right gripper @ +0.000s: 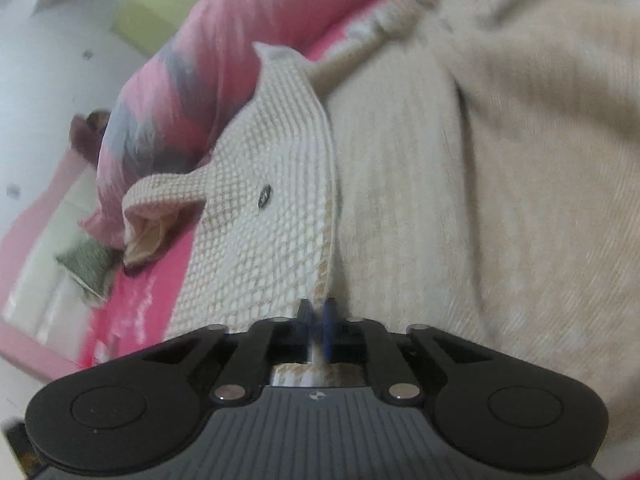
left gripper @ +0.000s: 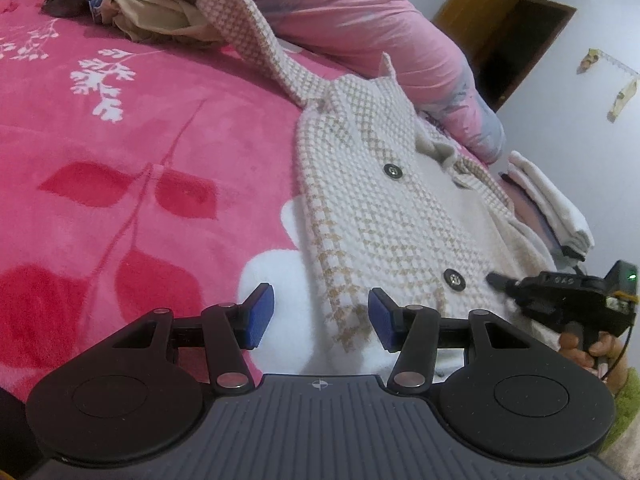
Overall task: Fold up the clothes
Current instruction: 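Pinch the buttoned front edge with the left tool while the right tool holds the cardigan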
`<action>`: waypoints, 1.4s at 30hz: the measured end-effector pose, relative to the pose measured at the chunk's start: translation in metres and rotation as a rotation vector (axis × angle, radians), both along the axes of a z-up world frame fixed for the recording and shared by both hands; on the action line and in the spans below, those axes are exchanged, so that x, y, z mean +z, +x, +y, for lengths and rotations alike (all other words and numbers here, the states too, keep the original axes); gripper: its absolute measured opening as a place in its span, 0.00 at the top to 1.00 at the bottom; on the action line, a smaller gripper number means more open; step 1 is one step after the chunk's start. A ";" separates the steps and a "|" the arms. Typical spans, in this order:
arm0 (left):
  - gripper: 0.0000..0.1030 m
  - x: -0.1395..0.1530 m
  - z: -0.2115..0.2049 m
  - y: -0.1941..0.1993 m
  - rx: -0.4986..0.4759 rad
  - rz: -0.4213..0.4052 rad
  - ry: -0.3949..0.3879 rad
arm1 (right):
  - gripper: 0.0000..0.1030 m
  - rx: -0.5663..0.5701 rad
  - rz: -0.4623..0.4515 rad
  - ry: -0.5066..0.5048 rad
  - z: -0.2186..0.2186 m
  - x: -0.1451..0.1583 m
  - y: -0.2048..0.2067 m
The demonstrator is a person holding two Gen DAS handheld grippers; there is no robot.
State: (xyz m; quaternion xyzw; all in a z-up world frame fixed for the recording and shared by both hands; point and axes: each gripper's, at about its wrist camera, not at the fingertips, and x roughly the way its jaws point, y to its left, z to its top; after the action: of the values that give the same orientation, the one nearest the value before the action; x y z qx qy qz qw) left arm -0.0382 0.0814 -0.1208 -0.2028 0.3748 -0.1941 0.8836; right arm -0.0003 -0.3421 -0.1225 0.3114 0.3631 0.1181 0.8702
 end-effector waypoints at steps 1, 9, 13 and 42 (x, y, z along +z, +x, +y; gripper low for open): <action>0.49 0.000 -0.001 -0.001 -0.004 0.000 0.002 | 0.96 -0.005 -0.008 -0.009 -0.003 0.002 -0.005; 0.50 0.000 -0.005 0.003 -0.018 0.019 -0.013 | 0.96 -0.043 0.023 -0.040 -0.010 -0.009 -0.012; 0.52 -0.003 -0.013 0.007 -0.051 0.033 -0.014 | 0.97 -0.053 0.024 -0.048 -0.014 -0.009 -0.018; 0.70 0.016 0.010 0.007 -0.007 -0.005 -0.009 | 0.69 -0.057 0.002 -0.215 -0.034 0.049 -0.002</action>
State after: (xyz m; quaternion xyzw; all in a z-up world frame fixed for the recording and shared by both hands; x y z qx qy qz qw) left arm -0.0317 0.0915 -0.1044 -0.2052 0.3722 -0.1993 0.8830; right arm -0.0022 -0.3761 -0.0739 0.2267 0.3655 0.0534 0.9012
